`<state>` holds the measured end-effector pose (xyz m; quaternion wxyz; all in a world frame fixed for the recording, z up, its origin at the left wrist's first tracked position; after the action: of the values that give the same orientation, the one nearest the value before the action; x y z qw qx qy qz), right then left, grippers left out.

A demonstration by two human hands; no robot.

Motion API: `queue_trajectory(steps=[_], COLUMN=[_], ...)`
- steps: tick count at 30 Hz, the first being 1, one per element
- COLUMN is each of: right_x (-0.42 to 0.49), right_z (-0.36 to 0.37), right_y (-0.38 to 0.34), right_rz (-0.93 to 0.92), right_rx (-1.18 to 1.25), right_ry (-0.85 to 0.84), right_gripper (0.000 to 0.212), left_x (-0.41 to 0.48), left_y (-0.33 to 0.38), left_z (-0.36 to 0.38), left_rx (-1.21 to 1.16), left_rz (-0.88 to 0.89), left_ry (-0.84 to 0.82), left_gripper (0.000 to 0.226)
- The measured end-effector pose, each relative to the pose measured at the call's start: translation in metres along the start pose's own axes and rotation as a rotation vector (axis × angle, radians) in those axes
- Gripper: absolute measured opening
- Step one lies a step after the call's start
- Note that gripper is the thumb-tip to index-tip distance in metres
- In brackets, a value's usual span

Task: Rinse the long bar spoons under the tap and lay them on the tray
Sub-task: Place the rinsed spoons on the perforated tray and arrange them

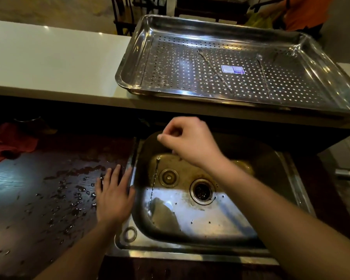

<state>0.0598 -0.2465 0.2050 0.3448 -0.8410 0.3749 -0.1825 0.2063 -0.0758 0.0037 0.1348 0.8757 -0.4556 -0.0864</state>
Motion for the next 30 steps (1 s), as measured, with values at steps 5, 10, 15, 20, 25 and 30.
queue_trajectory(steps=[5,10,15,20,25,30], right_x=[0.001,0.005,0.012,0.005,-0.001,0.003], right_z=[0.067,0.141,0.206,0.244,0.271,0.279], right_y=[0.044,0.103,0.157,0.185,0.188,0.190], right_rz=[0.147,0.442,0.683,0.722,0.736,0.734], right_rx=[-0.102,-0.004,-0.096,-0.247,-0.226,-0.261], right_ry=[-0.195,-0.369,-0.467,-0.443,-0.416,-0.358], right_gripper=[0.013,0.022,0.035,0.005,0.024,0.021], left_x=[0.001,0.001,0.003,0.004,0.004,0.004], left_y=[-0.001,0.000,0.000,-0.004,-0.002,-0.001], left_z=[0.003,0.003,0.005,0.007,0.005,0.005], left_rx=[0.014,0.015,0.027,0.028,0.007,-0.011], left_rz=[-0.013,-0.015,-0.019,-0.027,-0.036,-0.039], left_ry=[-0.013,-0.003,-0.007,0.000,-0.015,-0.017], left_gripper=[0.060,0.059,0.059,0.059,0.060,0.060])
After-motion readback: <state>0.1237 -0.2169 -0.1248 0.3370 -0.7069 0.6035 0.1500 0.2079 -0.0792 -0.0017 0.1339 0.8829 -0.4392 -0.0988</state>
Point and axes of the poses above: each hand's wrist, its own x-axis towards the middle knuckle, its own z-axis out of the palm, y = z × x, the point moved 3 cm from there along x, towards the middle knuckle, and after that the axes turned 5 degrees about -x, right-handed, at the moved point
